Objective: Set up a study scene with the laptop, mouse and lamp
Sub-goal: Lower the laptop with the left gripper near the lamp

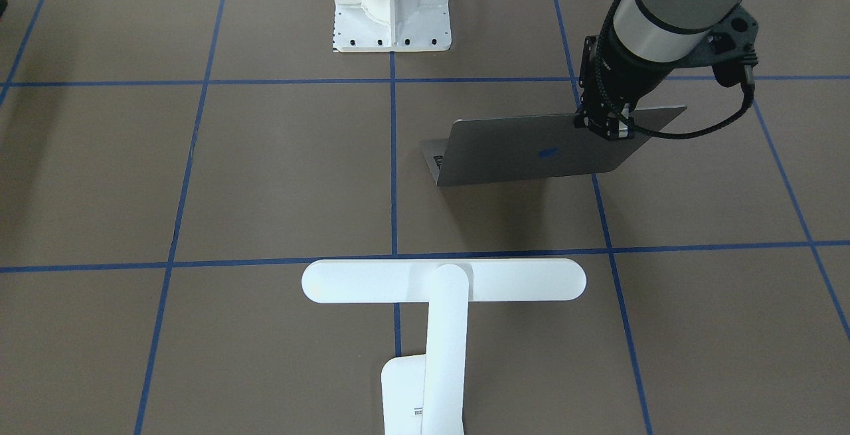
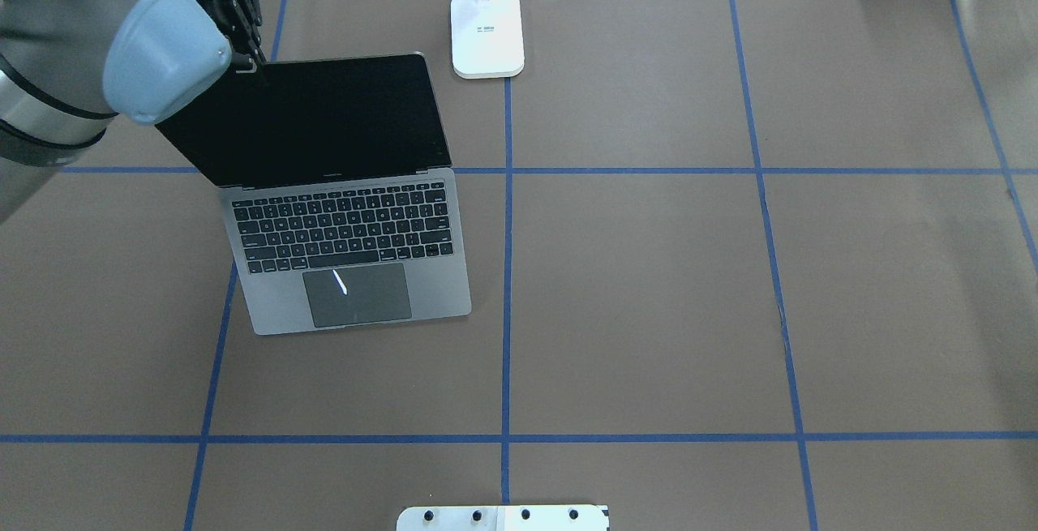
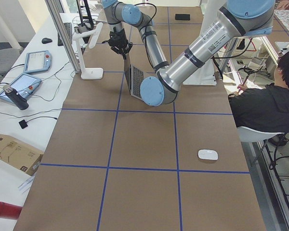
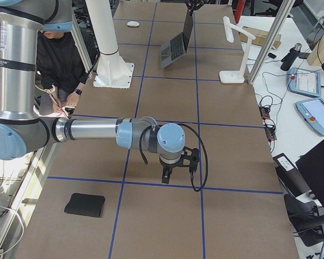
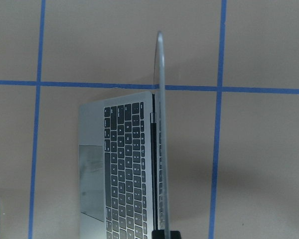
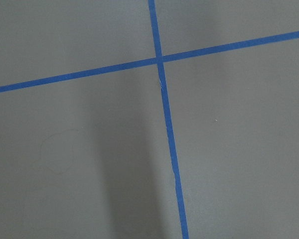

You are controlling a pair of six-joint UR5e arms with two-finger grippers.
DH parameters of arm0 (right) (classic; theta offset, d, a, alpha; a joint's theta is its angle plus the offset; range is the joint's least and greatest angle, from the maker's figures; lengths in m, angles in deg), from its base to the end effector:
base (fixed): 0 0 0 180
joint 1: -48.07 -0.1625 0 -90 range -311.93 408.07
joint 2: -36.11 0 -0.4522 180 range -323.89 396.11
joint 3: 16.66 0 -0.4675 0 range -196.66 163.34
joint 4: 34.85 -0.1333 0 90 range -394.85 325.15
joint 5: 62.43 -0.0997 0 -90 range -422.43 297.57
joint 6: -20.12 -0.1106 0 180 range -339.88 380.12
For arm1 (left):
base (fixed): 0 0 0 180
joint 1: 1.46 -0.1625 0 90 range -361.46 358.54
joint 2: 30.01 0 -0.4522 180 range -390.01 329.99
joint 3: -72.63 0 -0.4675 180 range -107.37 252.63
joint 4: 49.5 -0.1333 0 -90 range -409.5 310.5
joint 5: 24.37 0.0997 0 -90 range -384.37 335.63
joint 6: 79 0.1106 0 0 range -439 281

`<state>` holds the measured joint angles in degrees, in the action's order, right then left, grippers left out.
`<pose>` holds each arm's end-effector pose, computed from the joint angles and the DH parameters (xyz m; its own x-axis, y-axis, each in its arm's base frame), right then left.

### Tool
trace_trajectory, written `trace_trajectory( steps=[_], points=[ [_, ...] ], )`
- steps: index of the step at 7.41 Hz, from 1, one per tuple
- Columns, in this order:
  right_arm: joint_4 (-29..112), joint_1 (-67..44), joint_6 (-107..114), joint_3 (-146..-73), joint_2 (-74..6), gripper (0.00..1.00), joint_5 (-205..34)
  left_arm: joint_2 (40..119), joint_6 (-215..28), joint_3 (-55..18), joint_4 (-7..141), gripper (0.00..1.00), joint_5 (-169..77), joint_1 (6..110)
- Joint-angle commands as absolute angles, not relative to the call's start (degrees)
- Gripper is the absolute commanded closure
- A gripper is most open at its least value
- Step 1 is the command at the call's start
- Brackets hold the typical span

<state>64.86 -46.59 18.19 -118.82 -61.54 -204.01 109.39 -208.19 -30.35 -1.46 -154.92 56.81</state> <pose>0.0870 -0.4935 0.6514 0.6105 0.1546 0.7768 -0.1015 0.9879 -0.1169 0.3069 -0.6131 0.0865 0.0490 -0.9922 0.1146 0.7199 -0.0444 -0.6927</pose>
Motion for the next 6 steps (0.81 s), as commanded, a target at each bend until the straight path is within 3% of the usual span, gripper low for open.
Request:
trace_trajectory(
  steps=[1, 6],
  points=[
    [64.9, -46.59, 18.1, -118.78, -61.45, 0.01, -204.02, 110.09, -208.64, -28.1, 0.59, 1.0, -154.18, 56.37],
    [65.08, -46.59, 18.01, -118.7, -61.45, 0.01, -204.02, 112.03, -210.92, -18.53, 12.44, 1.0, -154.18, 56.37]
  ],
)
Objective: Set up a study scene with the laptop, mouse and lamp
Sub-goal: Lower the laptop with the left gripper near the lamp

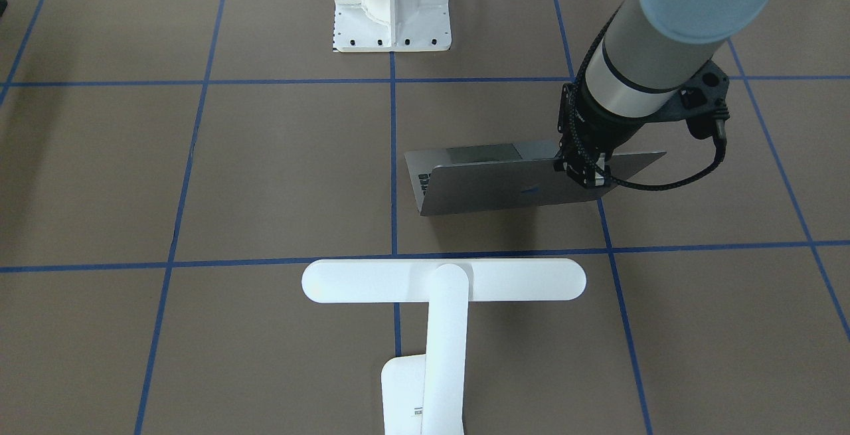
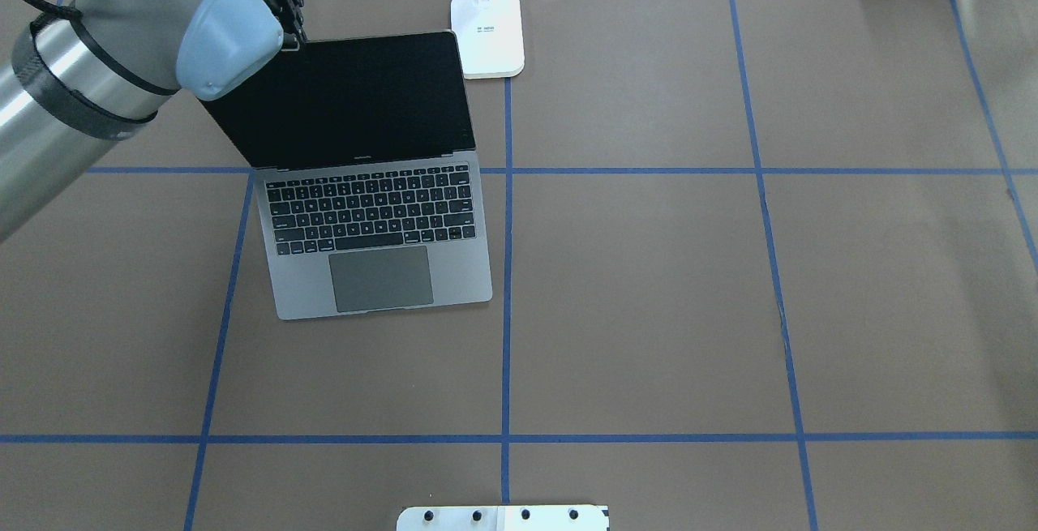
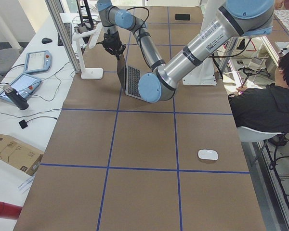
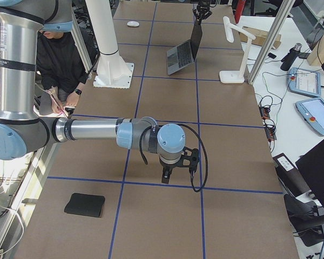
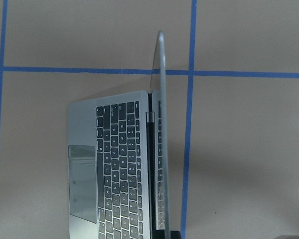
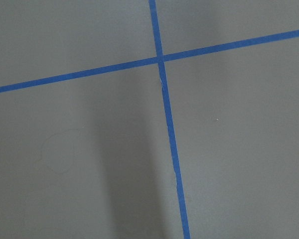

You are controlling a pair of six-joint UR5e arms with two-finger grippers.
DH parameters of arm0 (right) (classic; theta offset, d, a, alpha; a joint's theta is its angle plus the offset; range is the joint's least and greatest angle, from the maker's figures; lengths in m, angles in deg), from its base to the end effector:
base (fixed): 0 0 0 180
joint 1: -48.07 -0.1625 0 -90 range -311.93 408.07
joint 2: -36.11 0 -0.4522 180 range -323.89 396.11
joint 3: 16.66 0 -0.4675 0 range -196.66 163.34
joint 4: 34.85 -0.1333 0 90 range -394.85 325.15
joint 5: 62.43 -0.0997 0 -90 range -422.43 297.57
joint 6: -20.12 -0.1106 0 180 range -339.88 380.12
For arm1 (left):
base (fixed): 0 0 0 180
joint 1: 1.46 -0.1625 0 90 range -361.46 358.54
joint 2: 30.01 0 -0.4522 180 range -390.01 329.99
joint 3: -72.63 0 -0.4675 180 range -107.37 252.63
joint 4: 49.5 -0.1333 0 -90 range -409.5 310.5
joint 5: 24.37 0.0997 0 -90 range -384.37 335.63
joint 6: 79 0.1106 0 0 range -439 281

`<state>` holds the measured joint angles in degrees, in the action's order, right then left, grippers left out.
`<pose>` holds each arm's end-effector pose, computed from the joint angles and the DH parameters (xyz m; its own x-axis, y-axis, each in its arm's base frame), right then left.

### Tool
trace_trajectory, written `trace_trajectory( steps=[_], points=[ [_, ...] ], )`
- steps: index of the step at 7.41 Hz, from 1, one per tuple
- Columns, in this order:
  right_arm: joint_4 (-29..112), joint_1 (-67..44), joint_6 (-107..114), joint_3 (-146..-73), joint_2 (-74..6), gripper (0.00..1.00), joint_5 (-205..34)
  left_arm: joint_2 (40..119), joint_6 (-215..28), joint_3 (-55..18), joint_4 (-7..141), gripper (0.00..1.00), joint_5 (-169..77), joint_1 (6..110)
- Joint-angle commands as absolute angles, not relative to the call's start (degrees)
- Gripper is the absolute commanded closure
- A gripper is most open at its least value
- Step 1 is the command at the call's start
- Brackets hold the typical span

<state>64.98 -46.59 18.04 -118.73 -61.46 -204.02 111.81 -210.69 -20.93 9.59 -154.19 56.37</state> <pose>0.0871 -0.4939 0.6518 0.6100 0.1590 0.7763 -0.1031 0.9873 -0.1211 0.3448 -0.6656 0.0933 0.0234 -0.9967 0.0783 0.7023 -0.0394 -0.7107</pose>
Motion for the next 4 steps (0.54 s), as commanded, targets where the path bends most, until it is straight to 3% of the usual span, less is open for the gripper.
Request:
trace_trajectory(
  steps=[1, 4],
  points=[
    [65.08, -46.59, 18.01, -118.7, -61.45, 0.01, -204.02, 112.37, -210.93, -16.25, 14.81, 1.0, -154.18, 56.37],
    [65.08, -46.59, 18.01, -118.61, -61.45, 0.01, -204.02, 114.3, -210.32, -14.03, 17.03, 1.0, -149.46, 54.62]
  ],
)
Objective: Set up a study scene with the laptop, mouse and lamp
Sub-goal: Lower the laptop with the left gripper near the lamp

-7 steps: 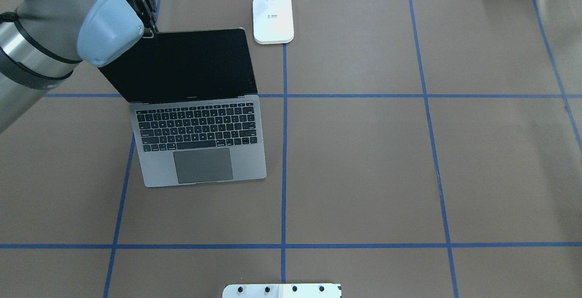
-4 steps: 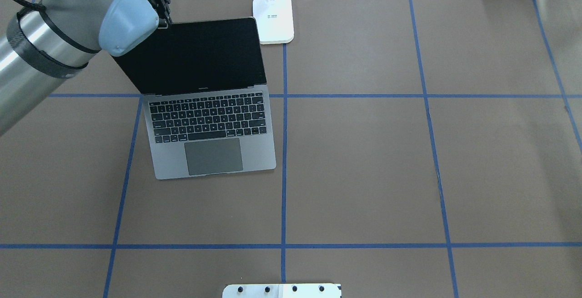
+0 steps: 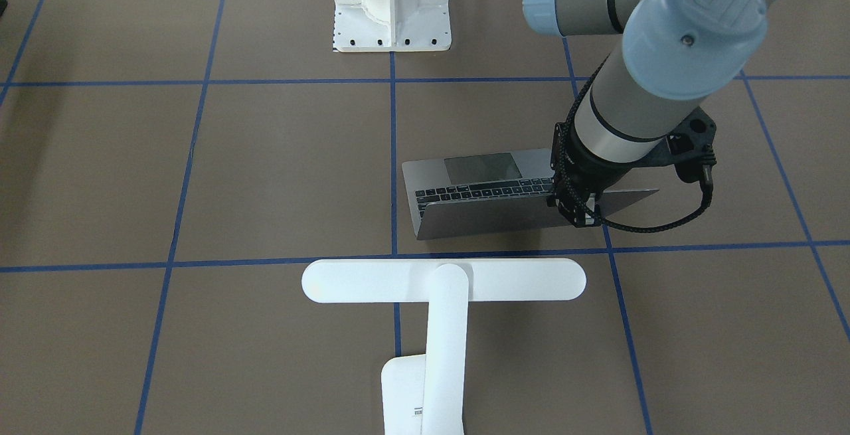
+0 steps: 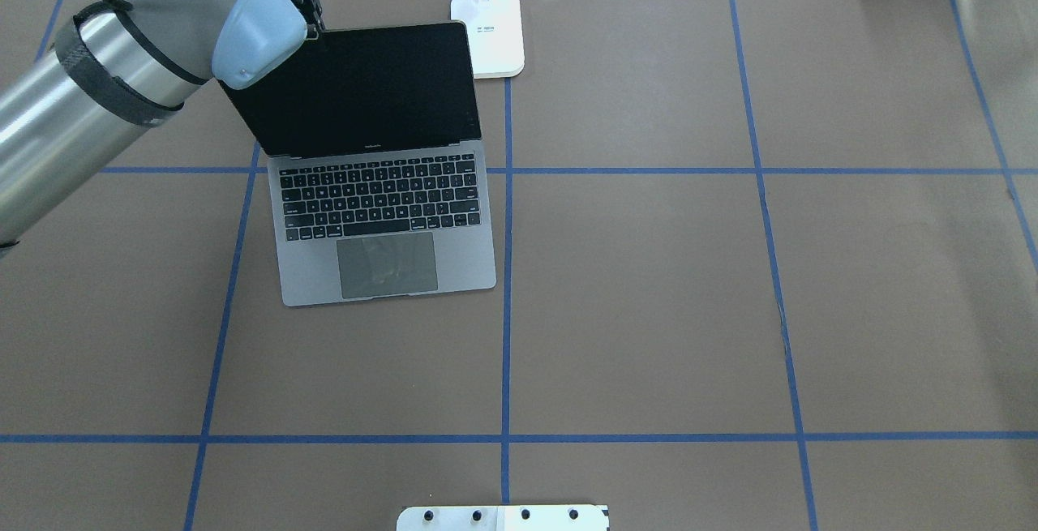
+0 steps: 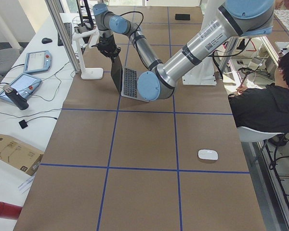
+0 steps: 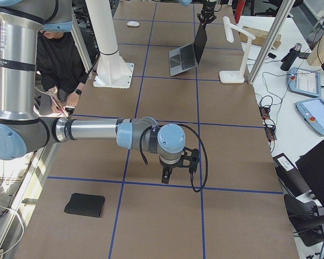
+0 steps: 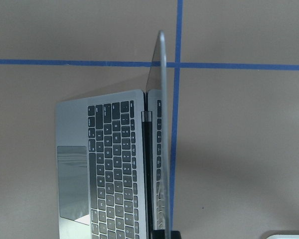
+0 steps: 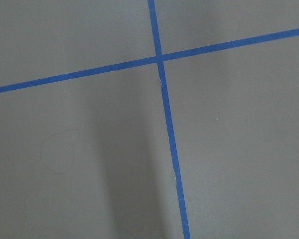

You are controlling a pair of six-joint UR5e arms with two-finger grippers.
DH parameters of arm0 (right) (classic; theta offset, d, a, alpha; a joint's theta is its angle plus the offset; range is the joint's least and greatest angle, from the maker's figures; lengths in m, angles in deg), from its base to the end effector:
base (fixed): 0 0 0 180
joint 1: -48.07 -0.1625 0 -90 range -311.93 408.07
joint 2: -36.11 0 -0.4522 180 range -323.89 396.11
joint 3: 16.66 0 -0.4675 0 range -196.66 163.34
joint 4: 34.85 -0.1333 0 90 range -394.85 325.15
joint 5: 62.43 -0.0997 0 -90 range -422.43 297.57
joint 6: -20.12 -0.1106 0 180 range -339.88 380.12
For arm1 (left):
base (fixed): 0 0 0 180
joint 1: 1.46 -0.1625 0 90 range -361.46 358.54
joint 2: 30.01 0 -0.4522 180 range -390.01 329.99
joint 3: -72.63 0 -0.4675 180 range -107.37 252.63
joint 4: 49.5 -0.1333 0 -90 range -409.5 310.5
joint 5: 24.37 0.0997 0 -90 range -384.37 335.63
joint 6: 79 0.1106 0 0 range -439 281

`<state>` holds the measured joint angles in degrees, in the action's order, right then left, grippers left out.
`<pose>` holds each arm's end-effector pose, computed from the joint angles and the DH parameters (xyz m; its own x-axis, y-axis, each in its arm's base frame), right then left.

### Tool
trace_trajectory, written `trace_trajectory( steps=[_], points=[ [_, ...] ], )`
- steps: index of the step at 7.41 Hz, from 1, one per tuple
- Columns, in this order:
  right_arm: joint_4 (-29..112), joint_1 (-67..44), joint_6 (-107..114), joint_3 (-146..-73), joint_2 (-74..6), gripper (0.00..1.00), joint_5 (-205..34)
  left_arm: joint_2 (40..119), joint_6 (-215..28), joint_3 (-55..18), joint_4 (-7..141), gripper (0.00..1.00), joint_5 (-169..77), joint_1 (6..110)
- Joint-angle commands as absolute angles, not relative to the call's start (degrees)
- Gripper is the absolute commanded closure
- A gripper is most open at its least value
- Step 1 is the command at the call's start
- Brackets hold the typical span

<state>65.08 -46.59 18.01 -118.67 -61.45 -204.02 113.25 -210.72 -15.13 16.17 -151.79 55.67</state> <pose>0.0870 -0.4938 0.6524 0.6098 0.1615 0.7760 -0.1034 0.9869 -0.1242 0.3705 -0.6952 0.1033 0.0166 -0.9995 0.0260 0.7100 -0.0066 -0.7041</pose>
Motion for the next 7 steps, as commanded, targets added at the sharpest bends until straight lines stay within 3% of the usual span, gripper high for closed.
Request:
trace_trajectory(
  steps=[1, 7],
  points=[
    [65.17, -46.59, 18.01, -118.61, -61.45, 0.01, -204.02, 114.92, -209.79, -13.5, 17.73, 1.0, -147.44, 54.09],
    [65.08, -46.59, 18.01, -117.03, -60.48, 0.01, -204.02, 114.49, -208.81, -9.03, 25.53, 1.0, -144.78, 51.54]
  ],
)
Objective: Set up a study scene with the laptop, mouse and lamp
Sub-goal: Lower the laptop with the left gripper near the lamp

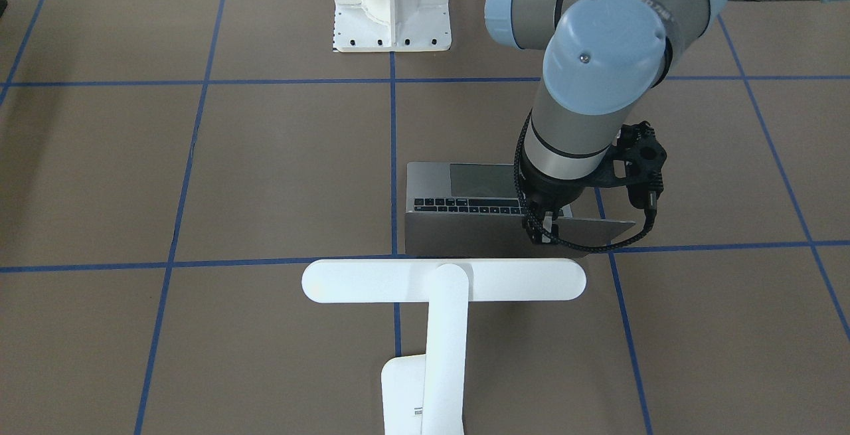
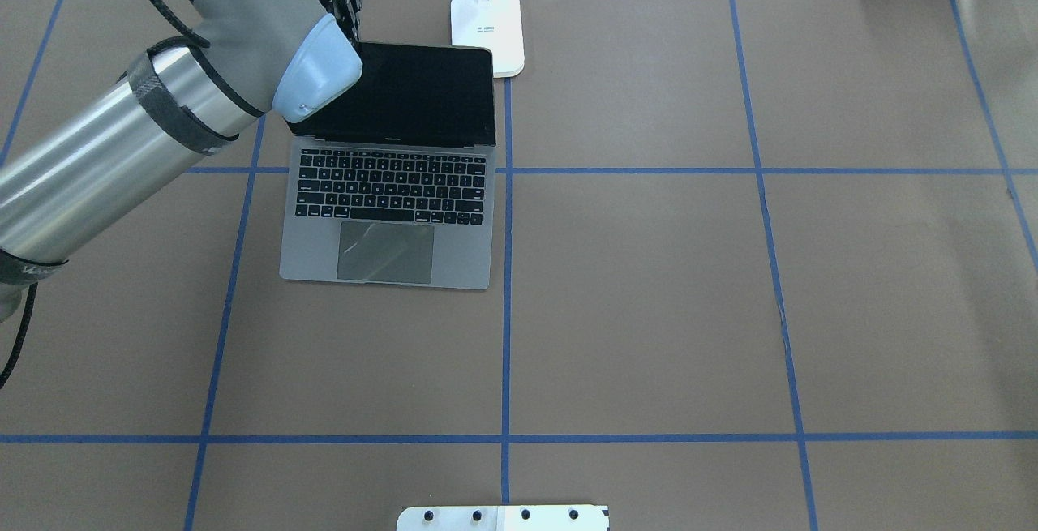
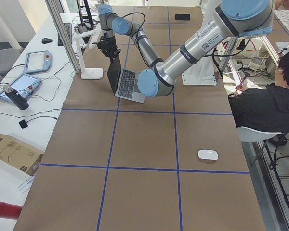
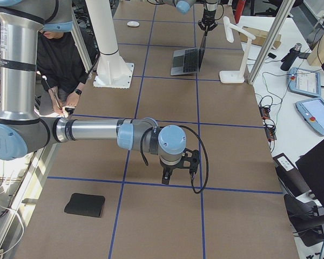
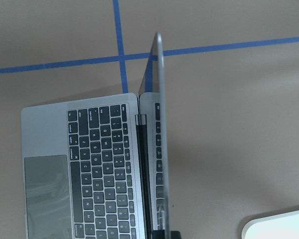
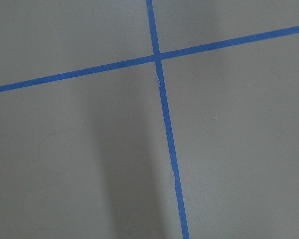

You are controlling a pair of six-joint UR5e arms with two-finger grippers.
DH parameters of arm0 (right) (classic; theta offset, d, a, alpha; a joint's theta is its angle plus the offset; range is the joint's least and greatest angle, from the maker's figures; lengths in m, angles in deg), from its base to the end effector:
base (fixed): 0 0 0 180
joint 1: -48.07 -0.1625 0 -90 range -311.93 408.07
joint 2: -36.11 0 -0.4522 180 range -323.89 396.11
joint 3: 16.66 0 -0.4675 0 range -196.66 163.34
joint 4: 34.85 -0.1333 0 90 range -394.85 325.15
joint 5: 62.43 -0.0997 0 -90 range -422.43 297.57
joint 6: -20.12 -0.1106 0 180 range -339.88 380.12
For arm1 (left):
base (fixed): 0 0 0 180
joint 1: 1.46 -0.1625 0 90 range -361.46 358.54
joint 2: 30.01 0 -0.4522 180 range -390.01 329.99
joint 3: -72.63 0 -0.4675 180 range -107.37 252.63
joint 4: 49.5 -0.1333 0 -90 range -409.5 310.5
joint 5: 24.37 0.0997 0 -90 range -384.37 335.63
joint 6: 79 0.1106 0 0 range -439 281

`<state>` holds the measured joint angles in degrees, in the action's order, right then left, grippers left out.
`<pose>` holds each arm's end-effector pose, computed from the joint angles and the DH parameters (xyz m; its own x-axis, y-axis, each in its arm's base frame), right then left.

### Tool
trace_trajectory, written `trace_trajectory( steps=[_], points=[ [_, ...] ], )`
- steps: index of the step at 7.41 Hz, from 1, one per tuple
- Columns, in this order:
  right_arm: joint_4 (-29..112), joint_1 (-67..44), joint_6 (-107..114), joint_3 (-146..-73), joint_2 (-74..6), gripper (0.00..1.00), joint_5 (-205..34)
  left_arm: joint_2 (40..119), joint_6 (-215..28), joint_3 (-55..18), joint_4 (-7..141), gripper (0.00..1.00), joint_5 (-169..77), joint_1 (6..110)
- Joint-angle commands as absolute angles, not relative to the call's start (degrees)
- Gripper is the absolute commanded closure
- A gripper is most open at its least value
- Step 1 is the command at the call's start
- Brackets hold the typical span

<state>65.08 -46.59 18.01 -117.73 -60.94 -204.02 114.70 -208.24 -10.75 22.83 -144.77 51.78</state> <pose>0.0873 -0.4975 0.6571 0.6093 0.1673 0.7751 -0.1033 0.9859 -0.1316 0.4262 -0.6997 0.1076 0.0596 -0.9914 -0.1161 0.7429 0.1218 -0.6583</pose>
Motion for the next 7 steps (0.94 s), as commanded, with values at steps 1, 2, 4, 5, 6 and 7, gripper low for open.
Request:
trace_trajectory(
  steps=[1, 2, 4, 5, 6, 7],
  points=[
    [65.08, -46.59, 18.01, -116.68, -60.22, 0.01, -204.02, 114.23, -208.9, -8.84, 26.52, 1.0, -144.78, 51.54],
    [64.99, -46.59, 18.1, -116.5, -60.22, 0.01, -203.93, 114.22, -208.9, -8.14, 26.7, 1.0, -144.78, 51.54],
    [64.82, -46.59, 18.1, -116.15, -60.22, 0.01, -204.02, 113.61, -208.9, -7.96, 28.36, 1.0, -144.78, 51.62],
    [64.82, -46.59, 18.1, -116.15, -60.22, 0.01, -204.02, 113.61, -208.9, -6.92, 29.07, 1.0, -144.78, 51.62],
    [64.82, -46.59, 18.1, -116.15, -60.13, 0.01, -204.02, 113.61, -208.9, -6.65, 28.99, 1.0, -144.78, 51.62],
    [64.82, -46.59, 18.1, -116.06, -60.13, 0.01, -203.93, 113.17, -208.82, -6.64, 29.07, 0.96, -144.78, 51.62]
  ],
)
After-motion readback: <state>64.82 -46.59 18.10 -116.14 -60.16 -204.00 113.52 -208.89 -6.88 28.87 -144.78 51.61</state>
